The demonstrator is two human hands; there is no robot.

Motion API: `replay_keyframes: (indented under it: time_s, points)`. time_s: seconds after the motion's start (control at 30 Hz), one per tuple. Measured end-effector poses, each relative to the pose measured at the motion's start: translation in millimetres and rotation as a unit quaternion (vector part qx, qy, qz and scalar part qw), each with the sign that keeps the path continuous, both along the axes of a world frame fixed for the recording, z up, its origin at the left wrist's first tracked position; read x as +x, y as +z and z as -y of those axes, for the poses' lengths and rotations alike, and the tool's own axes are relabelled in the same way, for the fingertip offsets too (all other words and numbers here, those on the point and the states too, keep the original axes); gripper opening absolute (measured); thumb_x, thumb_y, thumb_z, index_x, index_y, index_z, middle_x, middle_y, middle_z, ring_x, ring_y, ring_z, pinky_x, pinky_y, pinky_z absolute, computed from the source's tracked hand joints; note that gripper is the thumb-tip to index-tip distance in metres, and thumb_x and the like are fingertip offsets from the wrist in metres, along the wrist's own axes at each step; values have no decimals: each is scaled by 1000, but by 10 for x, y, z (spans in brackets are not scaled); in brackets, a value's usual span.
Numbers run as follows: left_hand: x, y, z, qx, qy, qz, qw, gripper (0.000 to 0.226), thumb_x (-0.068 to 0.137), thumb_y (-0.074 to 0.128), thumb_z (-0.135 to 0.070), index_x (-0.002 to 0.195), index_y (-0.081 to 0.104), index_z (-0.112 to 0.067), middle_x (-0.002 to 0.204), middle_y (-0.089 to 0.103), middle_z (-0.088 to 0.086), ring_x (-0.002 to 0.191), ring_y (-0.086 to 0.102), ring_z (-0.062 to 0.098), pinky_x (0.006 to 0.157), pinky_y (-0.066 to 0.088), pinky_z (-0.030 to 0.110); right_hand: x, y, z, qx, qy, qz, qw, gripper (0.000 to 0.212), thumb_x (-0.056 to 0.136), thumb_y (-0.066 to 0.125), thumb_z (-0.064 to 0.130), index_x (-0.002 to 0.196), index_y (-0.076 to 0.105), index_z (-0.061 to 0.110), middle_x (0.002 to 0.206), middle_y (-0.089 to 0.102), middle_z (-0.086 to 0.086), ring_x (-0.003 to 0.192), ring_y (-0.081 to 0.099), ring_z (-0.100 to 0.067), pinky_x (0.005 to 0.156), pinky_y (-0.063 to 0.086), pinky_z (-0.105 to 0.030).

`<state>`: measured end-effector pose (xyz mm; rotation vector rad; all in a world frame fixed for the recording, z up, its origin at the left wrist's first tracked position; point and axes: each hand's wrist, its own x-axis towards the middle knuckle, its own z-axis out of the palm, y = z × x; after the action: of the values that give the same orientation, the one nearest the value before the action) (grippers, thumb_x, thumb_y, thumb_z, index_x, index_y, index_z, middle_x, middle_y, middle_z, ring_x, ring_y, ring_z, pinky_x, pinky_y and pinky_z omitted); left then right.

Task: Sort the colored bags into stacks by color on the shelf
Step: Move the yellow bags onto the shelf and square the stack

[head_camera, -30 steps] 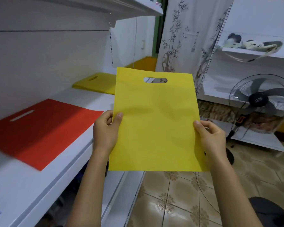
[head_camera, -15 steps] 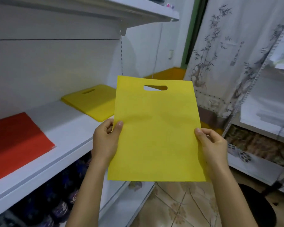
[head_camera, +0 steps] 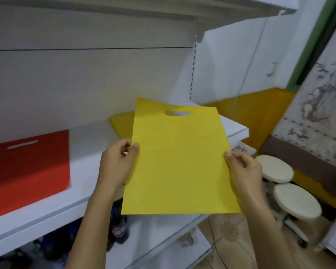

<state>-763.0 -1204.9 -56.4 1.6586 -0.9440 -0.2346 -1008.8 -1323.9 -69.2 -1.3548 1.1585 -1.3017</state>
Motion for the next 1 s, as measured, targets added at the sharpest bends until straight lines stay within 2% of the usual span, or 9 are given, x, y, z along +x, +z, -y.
replay_keyframes:
  time_s: [0.07,0.2,0.3,0.37,0.47,0.63,0.73,0.83,1.0]
  points:
    - [152,-10,128,20,28,39,999,15,93,58,-34,87,66,-24,80,66,-4,73,59,24,66,46,39,178,31,240,-18,18,-25,999,17,93,62,19,76,64,19,74,65,5,64,60,-4,55,45,-18]
    - [445,38,433,53,85,76,992,17,91,61,-34,93,67,-19,72,60,-4,64,53,17,59,38,31,551,160,733,-46,52,-82,994,15,92,62,25,78,66,20,74,67,0,67,60,-15,58,45,-30]
    - [622,113,598,83,134,117,981,26,90,62,-33,111,63,-18,81,62,-4,77,59,19,66,44,30,819,202,1062,-65,65,-146,985,15,91,63,29,81,67,18,73,65,-7,72,60,-24,61,44,-34]
    - [704,138,641,125,175,169,962,36,91,60,-37,125,56,-23,92,64,-5,88,62,22,73,49,33,973,204,1231,-67,79,-187,977,15,90,63,33,85,68,19,73,63,-2,75,60,-24,62,43,-34]
    - [815,139,714,194,214,214,933,42,95,53,-41,135,48,-29,100,66,-8,92,62,22,70,47,30,1200,228,1445,-75,100,-253,959,16,90,62,37,91,68,23,80,63,4,80,59,-22,66,42,-32]
    - [968,102,974,322,226,222,892,40,97,44,-46,134,48,-33,117,65,-4,105,62,23,76,45,30,1540,298,1878,-95,138,-361,918,25,89,62,43,103,69,24,97,65,-1,88,59,-24,71,40,-29]
    - [983,37,1067,345,228,220,883,40,98,42,-45,134,48,-31,121,61,-3,107,60,22,77,46,30,1654,227,2072,-101,151,-374,910,24,88,63,43,103,67,25,101,68,-4,94,62,-28,73,43,-30]
    - [958,-58,1072,341,230,206,888,43,99,39,-46,137,44,-29,131,51,-2,115,53,20,78,44,30,1695,104,2145,-109,176,-394,896,32,87,62,44,114,62,27,105,67,-3,98,62,-26,74,43,-30]
    - [1011,-137,994,309,234,169,906,35,98,44,-45,125,57,-27,119,62,-5,105,58,16,80,48,30,1654,29,2316,-92,235,-378,891,40,85,67,43,119,63,22,81,55,10,86,53,-17,74,39,-28]
